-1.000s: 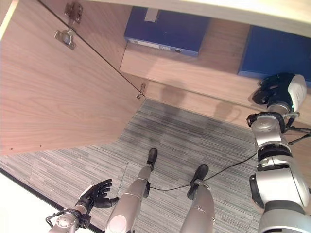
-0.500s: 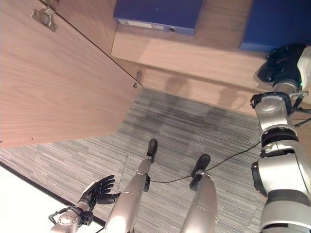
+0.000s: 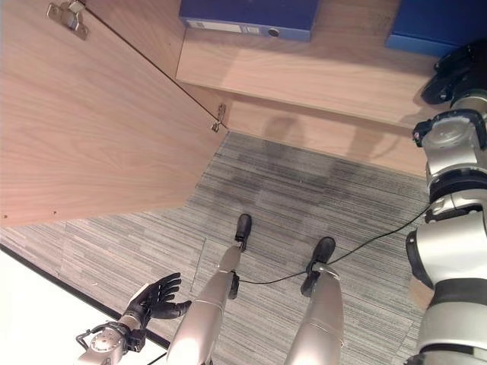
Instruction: Put the empty folder in the office cabinet
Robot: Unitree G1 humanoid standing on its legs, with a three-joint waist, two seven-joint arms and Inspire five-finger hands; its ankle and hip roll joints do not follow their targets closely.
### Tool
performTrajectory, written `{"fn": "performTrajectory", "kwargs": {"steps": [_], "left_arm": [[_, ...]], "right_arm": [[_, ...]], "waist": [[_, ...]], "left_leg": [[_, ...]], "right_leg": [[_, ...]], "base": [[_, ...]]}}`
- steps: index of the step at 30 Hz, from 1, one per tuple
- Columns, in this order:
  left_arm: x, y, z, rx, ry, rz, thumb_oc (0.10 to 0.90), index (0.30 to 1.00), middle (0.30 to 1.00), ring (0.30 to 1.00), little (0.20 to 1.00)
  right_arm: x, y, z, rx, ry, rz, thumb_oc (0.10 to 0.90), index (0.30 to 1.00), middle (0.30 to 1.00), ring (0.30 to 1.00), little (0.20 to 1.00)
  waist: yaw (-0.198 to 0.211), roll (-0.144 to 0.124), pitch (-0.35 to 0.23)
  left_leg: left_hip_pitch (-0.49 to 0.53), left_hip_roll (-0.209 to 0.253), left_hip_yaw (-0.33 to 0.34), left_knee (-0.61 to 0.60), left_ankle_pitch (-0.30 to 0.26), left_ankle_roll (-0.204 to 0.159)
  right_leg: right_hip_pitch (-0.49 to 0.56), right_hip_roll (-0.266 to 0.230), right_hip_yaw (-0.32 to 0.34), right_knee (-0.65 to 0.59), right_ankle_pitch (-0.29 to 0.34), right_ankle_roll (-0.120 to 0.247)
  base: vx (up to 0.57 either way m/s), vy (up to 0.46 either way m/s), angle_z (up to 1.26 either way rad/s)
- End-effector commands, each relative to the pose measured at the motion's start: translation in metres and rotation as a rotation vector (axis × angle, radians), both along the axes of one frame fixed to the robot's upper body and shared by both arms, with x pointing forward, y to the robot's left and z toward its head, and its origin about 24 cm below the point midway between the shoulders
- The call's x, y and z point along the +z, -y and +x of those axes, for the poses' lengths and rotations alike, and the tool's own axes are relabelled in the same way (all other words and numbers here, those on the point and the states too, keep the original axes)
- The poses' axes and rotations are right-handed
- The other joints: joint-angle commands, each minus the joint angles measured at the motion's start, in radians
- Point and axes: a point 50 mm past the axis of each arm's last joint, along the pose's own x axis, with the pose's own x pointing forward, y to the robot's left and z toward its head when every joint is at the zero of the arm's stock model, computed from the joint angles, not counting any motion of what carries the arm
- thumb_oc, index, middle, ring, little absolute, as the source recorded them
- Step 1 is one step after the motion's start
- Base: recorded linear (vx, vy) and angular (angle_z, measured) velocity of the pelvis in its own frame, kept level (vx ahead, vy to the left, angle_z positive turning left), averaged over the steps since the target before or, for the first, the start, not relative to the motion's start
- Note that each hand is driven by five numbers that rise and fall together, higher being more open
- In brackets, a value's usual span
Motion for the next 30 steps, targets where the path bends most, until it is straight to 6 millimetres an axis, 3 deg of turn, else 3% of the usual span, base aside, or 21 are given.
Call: {"fn": "performTrajectory", "kwargs": {"steps": [1,3,4,5,6,8,15,16,17,21,25,26,28,29,30], "left_arm": [[-0.002,-0.044,-0.026,0.016,-0.09,0.118,0.8,0.9,0.9,0.9,0.9],[-0.002,-0.046,-0.026,0.016,-0.094,0.121,0.8,0.9,0.9,0.9,0.9],[-0.002,-0.046,-0.026,0.014,-0.095,0.124,0.8,0.9,0.9,0.9,0.9],[-0.002,-0.047,-0.026,0.016,-0.096,0.128,0.8,0.9,0.9,0.9,0.9],[-0.002,-0.048,-0.026,0.018,-0.1,0.132,0.8,0.9,0.9,0.9,0.9],[-0.003,-0.049,-0.026,0.023,-0.103,0.135,0.8,0.9,0.9,0.9,0.9],[-0.007,-0.052,-0.027,0.079,-0.119,0.145,0.8,0.9,0.9,0.9,0.9],[-0.011,-0.051,-0.03,0.123,-0.131,0.132,0.8,0.9,0.9,0.9,0.9],[-0.011,-0.051,-0.03,0.123,-0.131,0.132,0.8,0.9,0.9,0.9,0.9],[-0.022,-0.049,-0.038,0.201,-0.177,0.124,0.8,0.9,0.9,0.9,0.9],[-0.028,-0.044,-0.044,0.235,-0.206,0.109,0.8,0.9,0.9,0.9,0.9],[-0.03,-0.046,-0.048,0.272,-0.218,0.108,0.8,0.9,0.9,0.9,0.9],[-0.03,-0.047,-0.049,0.271,-0.22,0.111,0.8,0.9,0.9,0.9,0.9],[-0.031,-0.046,-0.049,0.281,-0.223,0.106,0.8,0.9,0.9,0.9,0.9],[-0.032,-0.046,-0.05,0.282,-0.228,0.104,0.8,0.9,0.9,0.9,0.9]], "right_arm": [[0.104,0.015,-0.048,-0.071,0.308,-0.18,0.4,0.3,0.3,0.3,0.3],[0.107,0.015,-0.049,-0.069,0.317,-0.174,0.4,0.3,0.3,0.3,0.3],[0.108,0.014,-0.049,-0.063,0.325,-0.167,0.4,0.3,0.3,0.3,0.3],[0.108,0.013,-0.048,-0.056,0.33,-0.166,0.4,0.3,0.3,0.3,0.3],[0.106,0.013,-0.047,-0.049,0.328,-0.161,0.4,0.3,0.3,0.3,0.3],[0.105,0.012,-0.046,-0.044,0.325,-0.156,0.4,0.3,0.3,0.3,0.3],[0.058,0.0,-0.024,0.097,0.351,-0.022,0.4,0.3,0.3,0.3,0.3],[0.026,-0.016,-0.014,0.198,0.376,0.03,0.4,0.3,0.3,0.3,0.3],[0.026,-0.016,-0.014,0.198,0.376,0.03,0.4,0.3,0.3,0.3,0.3],[-0.05,-0.045,-0.007,0.33,0.345,0.161,0.4,0.3,0.3,0.3,0.3],[-0.125,-0.072,-0.02,0.403,0.274,0.286,0.4,0.3,0.3,0.3,0.3],[-0.159,-0.089,-0.034,0.452,0.218,0.326,0.4,0.3,0.3,0.3,0.3],[-0.16,-0.089,-0.035,0.45,0.216,0.328,0.4,0.3,0.3,0.3,0.3],[-0.177,-0.095,-0.042,0.467,0.183,0.364,0.4,0.3,0.3,0.3,0.3],[-0.193,-0.101,-0.048,0.481,0.146,0.398,0.524,0.486,0.486,0.486,0.486]], "waist": [[0.043,-0.03,-0.044],[0.046,-0.033,-0.053],[0.05,-0.032,-0.047],[0.048,-0.039,-0.057],[0.052,-0.036,-0.051],[0.054,-0.04,-0.055],[0.041,-0.07,-0.064],[0.026,-0.085,-0.067],[0.026,-0.085,-0.067],[-0.002,-0.119,-0.075],[-0.029,-0.139,-0.08],[-0.049,-0.151,-0.088],[-0.048,-0.153,-0.089],[-0.055,-0.156,-0.095],[-0.061,-0.163,-0.099]], "left_leg": [[0.15,0.026,-0.011,0.0,-0.162,-0.014],[0.158,0.026,-0.015,-0.004,-0.162,-0.016],[0.147,0.025,-0.013,0.004,-0.139,-0.014],[0.167,0.027,-0.017,-0.009,-0.162,-0.018],[0.154,0.028,-0.015,0.0,-0.138,-0.016],[0.157,0.029,-0.016,0.0,-0.139,-0.017],[0.185,0.035,-0.021,-0.001,-0.148,-0.017],[0.201,0.04,-0.021,0.001,-0.156,-0.015],[0.201,0.04,-0.021,0.001,-0.156,-0.015],[0.236,0.048,-0.013,0.004,-0.168,-0.011],[0.276,0.057,-0.002,0.008,-0.183,-0.004],[0.3,0.061,0.008,0.01,-0.191,-0.003],[0.301,0.061,0.008,0.01,-0.191,-0.003],[0.308,0.065,0.01,0.011,-0.19,-0.002],[0.324,0.069,0.014,0.011,-0.193,-0.002]], "right_leg": [[0.162,0.02,-0.014,-0.079,-0.087,0.074],[0.18,0.019,-0.021,-0.092,-0.083,0.076],[0.179,0.019,-0.033,-0.104,-0.044,0.067],[0.194,0.021,-0.025,-0.103,-0.079,0.076],[0.192,0.022,-0.038,-0.115,-0.038,0.068],[0.199,0.023,-0.04,-0.119,-0.038,0.068],[0.252,0.033,-0.049,-0.152,-0.028,0.071],[0.282,0.04,-0.051,-0.171,-0.023,0.07],[0.282,0.04,-0.051,-0.171,-0.023,0.07],[0.333,0.05,-0.048,-0.203,-0.012,0.07],[0.368,0.051,-0.041,-0.207,-0.011,0.071],[0.393,0.054,-0.038,-0.213,-0.012,0.072],[0.395,0.054,-0.038,-0.215,-0.011,0.072],[0.405,0.056,-0.04,-0.226,-0.001,0.071],[0.421,0.055,-0.041,-0.227,-0.003,0.072]], "base": [[0.02,-0.036,0.02],[-0.05,0.005,0.02],[0.02,-0.01,0.07],[-0.1,0.027,0.08],[0.02,-0.013,0.12],[-0.04,0.003,0.07],[0.01,0.0,0.01],[0.04,-0.004,0.07],[0.05,-0.008,0.05],[0.03,0.018,-0.06],[0.04,0.041,-0.02],[0.03,0.041,-0.06],[0.01,0.02,-0.05],[0.03,0.016,-0.08],[0.03,0.054,-0.12]]}}
